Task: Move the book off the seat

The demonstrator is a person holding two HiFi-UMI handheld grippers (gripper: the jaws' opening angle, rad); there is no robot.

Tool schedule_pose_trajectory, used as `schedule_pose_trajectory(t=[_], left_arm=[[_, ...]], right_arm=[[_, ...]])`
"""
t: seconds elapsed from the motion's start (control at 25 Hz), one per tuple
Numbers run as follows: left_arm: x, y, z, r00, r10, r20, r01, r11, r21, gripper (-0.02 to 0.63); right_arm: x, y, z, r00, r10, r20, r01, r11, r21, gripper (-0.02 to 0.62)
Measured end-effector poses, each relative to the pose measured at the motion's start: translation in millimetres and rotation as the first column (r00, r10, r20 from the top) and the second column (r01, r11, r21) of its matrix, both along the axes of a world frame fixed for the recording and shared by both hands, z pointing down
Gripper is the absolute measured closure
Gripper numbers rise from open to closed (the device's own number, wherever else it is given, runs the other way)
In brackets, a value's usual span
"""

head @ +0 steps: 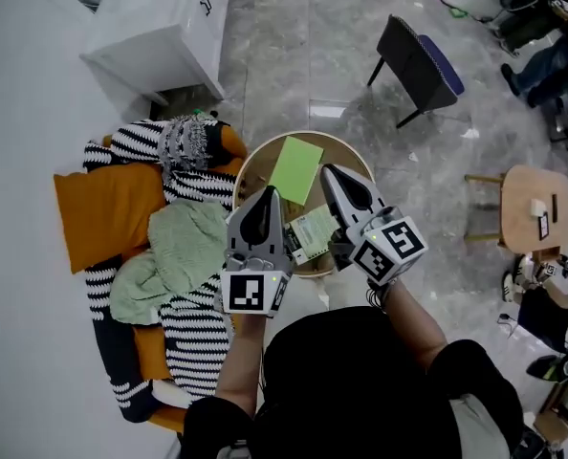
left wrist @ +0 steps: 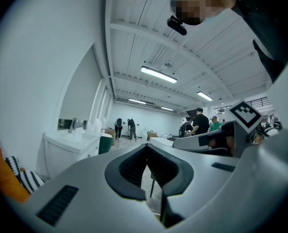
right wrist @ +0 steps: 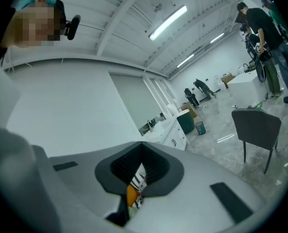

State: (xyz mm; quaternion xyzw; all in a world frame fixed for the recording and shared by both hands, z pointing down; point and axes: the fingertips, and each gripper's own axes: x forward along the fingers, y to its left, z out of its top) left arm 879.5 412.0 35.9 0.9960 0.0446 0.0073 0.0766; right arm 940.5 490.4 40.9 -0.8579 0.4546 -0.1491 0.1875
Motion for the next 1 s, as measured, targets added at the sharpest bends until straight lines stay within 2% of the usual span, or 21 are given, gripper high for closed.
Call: schedule_pose_trajectory(t=[0.2, 0.52, 0.76, 1.0], left_arm=[[-17.4, -2.2, -41.5, 0.999, -0.03, -0.041, 0.031, 0.999, 0.031, 0.595], [-30.0, -7.6, -105.9, 0.988, -0.07, -0.14, 0.083, 0.993, 0.089, 0.597], [-43.0, -5.1, -131.7, 0.98, -0.091, -0.176, 0.114, 0.986, 0.121, 0.597], [-50.1, 8.7, -142.0, 0.979, -0.067, -0.19, 0.096, 0.985, 0.144, 0.597]], right_arm=[[-11.5, -4.7, -50.6, 0.998, -0.02, -0.058, 0.023, 0.997, 0.067, 0.581], [-25.0, -9.7, -128.0, 0.977, -0.057, -0.204, 0.086, 0.987, 0.137, 0.581], [-39.7, -4.0, -153.1, 0.955, -0.078, -0.286, 0.109, 0.99, 0.093, 0.581], [-53.6, 3.1, -170.6, 0.933, -0.094, -0.346, 0.13, 0.988, 0.083, 0.581]])
